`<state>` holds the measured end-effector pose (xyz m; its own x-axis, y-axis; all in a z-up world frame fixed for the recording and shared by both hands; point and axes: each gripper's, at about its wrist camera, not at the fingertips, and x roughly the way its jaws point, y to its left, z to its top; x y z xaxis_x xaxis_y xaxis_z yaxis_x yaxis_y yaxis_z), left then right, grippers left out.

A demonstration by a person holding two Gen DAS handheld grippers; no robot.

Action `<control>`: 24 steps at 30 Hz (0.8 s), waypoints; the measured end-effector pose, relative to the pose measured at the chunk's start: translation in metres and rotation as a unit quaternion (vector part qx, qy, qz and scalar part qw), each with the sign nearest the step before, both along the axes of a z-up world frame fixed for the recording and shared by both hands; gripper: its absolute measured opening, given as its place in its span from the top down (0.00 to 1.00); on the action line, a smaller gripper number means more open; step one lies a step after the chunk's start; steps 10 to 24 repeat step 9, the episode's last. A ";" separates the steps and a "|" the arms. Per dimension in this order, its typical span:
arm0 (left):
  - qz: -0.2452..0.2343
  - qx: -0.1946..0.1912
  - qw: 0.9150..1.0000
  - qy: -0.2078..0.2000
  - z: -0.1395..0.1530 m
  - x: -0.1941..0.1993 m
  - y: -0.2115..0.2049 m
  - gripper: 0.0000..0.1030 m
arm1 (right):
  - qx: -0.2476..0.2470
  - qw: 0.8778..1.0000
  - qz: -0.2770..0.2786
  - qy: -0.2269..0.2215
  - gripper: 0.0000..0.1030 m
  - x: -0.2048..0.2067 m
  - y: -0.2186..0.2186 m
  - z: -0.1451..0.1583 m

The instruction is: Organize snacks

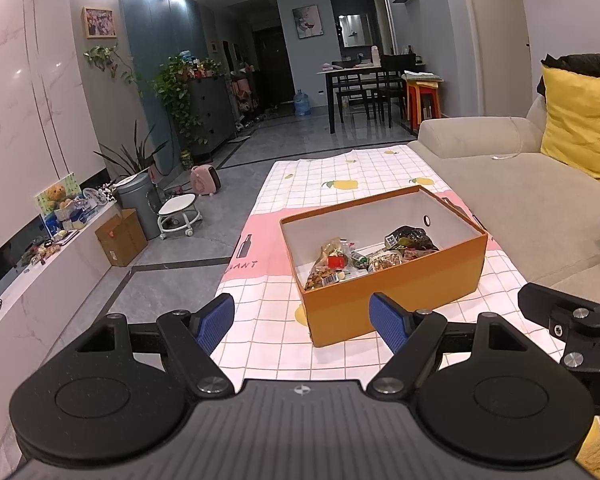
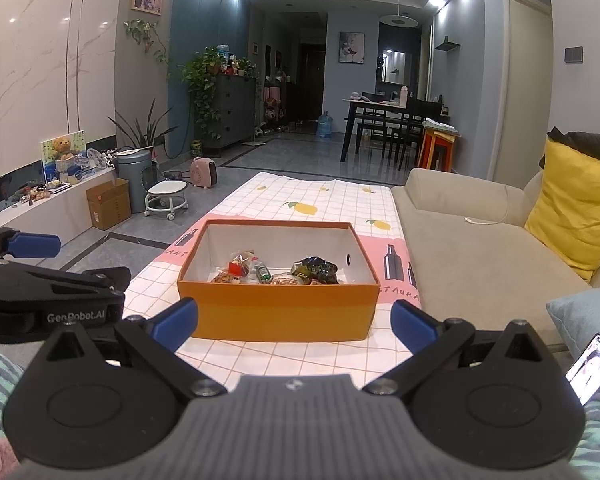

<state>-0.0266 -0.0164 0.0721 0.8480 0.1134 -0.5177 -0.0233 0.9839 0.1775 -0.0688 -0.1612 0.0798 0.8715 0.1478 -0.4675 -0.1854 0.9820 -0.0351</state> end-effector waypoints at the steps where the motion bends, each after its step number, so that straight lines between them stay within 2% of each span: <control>1: 0.000 -0.002 1.000 0.000 0.001 0.001 0.002 0.13 | 0.000 1.000 0.000 0.000 0.04 0.000 0.000 0.000; 24: 0.001 -0.005 1.000 -0.002 -0.002 0.000 0.006 0.13 | 0.002 1.000 0.001 0.005 0.04 0.002 0.001 -0.003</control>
